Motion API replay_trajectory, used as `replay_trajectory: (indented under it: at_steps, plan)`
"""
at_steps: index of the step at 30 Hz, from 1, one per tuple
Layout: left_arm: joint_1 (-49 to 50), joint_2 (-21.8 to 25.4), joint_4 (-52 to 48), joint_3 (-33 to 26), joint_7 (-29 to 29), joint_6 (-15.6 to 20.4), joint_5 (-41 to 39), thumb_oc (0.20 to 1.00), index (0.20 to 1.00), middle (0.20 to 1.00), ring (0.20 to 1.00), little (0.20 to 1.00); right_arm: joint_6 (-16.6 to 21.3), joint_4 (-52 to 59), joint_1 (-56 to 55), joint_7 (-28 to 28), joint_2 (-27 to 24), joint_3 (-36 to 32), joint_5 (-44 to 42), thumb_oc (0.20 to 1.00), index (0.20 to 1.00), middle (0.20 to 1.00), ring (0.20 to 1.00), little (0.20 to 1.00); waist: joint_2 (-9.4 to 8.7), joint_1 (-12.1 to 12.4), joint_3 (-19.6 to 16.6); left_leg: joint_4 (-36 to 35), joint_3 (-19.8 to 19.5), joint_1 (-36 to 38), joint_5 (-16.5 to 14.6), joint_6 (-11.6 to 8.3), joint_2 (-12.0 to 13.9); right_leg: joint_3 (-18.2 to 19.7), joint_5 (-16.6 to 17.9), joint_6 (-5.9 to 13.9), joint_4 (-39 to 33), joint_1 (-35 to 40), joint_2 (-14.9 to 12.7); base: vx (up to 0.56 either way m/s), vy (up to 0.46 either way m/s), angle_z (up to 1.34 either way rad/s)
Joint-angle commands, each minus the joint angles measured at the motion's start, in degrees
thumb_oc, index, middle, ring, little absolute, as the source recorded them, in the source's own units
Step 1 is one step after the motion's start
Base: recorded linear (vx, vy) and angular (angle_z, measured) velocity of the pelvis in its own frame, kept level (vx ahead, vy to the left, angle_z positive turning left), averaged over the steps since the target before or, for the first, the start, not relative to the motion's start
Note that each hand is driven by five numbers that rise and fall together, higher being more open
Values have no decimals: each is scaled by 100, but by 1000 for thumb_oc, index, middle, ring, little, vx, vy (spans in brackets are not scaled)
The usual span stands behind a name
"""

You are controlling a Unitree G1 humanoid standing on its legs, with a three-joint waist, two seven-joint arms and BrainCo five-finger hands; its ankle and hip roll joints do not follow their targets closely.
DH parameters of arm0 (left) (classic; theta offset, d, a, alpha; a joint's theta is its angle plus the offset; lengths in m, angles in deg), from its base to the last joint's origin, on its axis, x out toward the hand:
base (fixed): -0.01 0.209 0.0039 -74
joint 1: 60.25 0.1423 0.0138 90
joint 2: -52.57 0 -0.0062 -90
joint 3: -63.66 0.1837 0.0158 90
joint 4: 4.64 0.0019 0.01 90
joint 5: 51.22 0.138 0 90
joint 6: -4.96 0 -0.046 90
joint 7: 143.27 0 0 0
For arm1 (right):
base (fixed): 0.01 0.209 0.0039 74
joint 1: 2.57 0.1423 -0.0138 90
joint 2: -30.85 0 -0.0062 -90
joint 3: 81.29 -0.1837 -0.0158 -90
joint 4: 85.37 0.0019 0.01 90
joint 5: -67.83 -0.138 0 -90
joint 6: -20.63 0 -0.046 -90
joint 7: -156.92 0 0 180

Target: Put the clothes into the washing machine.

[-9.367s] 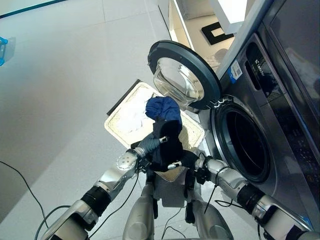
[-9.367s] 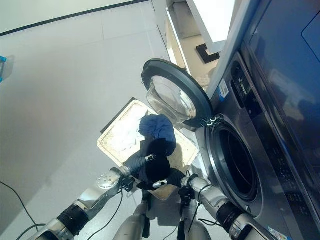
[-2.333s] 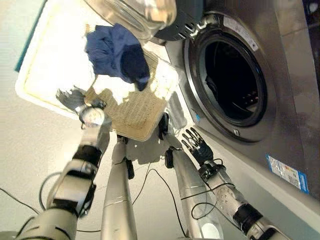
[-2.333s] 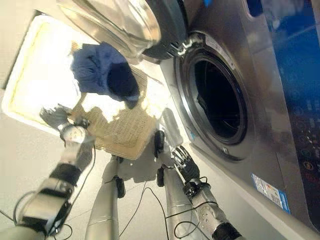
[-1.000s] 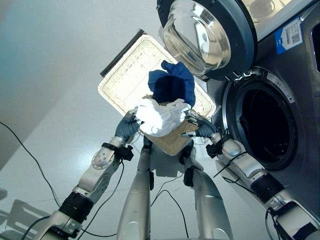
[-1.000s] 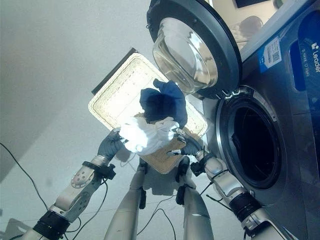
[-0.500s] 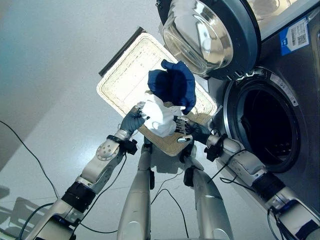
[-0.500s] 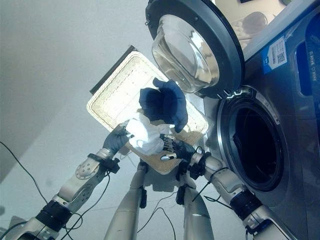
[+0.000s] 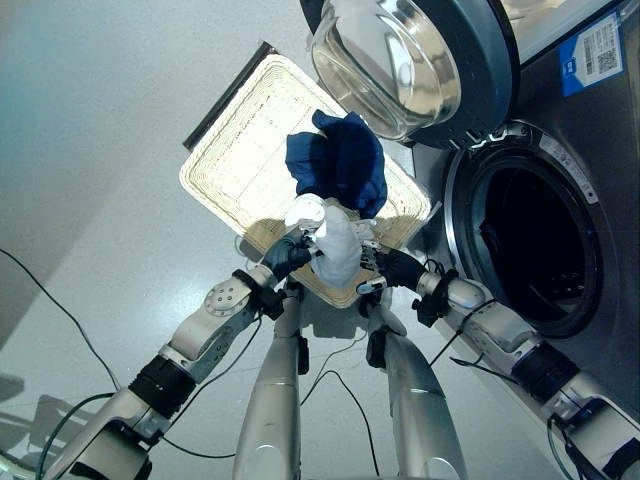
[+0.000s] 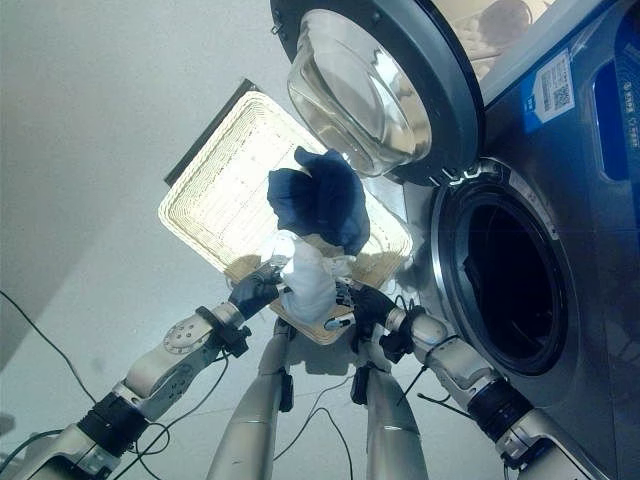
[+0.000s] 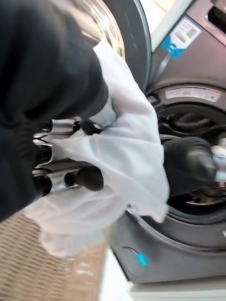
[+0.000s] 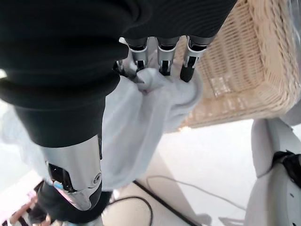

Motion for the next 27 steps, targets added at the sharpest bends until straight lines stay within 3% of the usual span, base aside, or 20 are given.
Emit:
replay_trajectory:
  at_steps: [1, 8, 15, 16, 17, 24, 25, 26, 27]
  plan:
    - [-9, -569, -490, 444, -675, -103, -691, 200, 200, 200, 200, 200, 609, 447, 243, 560, 397, 282, -50, 1000, 1000, 1000, 1000, 1000, -36, -250, -106, 114, 440, 62, -436, 46, -535, 146, 1247, 756, -1505, 294, -16, 0, 0, 0]
    - [173, -1074, -483, 507, -646, -217, -1741, 200, 200, 200, 200, 200, 783, 86, 153, 1520, 729, 189, 668, 1000, 1000, 1000, 1000, 1000, 26, -333, -106, 97, 452, -5, -440, 58, -543, 287, 1262, 723, -1504, 181, 17, 21, 5, -7]
    - [277, -1463, -327, 491, -540, 26, -1841, 200, 200, 200, 200, 200, 516, -100, 123, 1537, 991, 219, 763, 1000, 1000, 1000, 1000, 1000, 37, -340, -106, 113, 415, -48, -451, 72, -543, 333, 1236, 707, -1476, 140, 25, 0, 0, 0]
    - [288, -1493, -325, 486, -559, 16, -1850, 200, 200, 200, 200, 200, 476, -90, 108, 1515, 1011, 225, 752, 824, 824, 824, 824, 824, 31, -340, -106, 111, 409, -48, -450, 74, -542, 332, 1232, 707, -1470, 139, 27, 0, 0, 0]
    - [313, -1537, -323, 496, -540, 39, -1850, 200, 200, 200, 200, 200, 454, -94, 69, 1463, 1032, 249, 724, 200, 200, 200, 200, 200, 24, -343, -106, 104, 409, -52, -447, 72, -539, 327, 1236, 708, -1473, 133, 27, 0, 0, 0]
    - [270, -1595, -287, 528, -345, 204, -1690, 200, 200, 200, 200, 200, 250, -127, 32, 1207, 1067, 330, 646, 200, 200, 200, 200, 200, 0, -362, -106, 90, 416, -97, -434, 73, -537, 327, 1267, 707, -1505, 79, 36, 0, 0, 0]
    - [251, -1588, -291, 518, -218, 258, -1651, 420, 420, 420, 420, 420, 245, -172, 31, 1142, 1059, 346, 624, 200, 200, 200, 200, 200, 1, -359, -106, 77, 415, -89, -429, 72, -536, 321, 1271, 704, -1514, 86, 38, 0, 0, 0]
    - [244, -1587, -293, 516, -108, 319, -1591, 533, 533, 533, 533, 533, 236, -181, 30, 1127, 1063, 356, 627, 200, 200, 200, 200, 200, -2, -359, -106, 74, 415, -88, -428, 69, -535, 315, 1275, 706, -1519, 86, 36, 0, 0, 0]
    - [243, -1586, -271, 513, 30, 439, -1514, 1000, 1000, 1000, 1000, 1000, 235, -204, 15, 1105, 1063, 365, 628, 200, 200, 200, 200, 200, -2, -356, -106, 83, 415, -102, -428, 64, -531, 304, 1272, 710, -1513, 74, 30, 0, 0, 0]
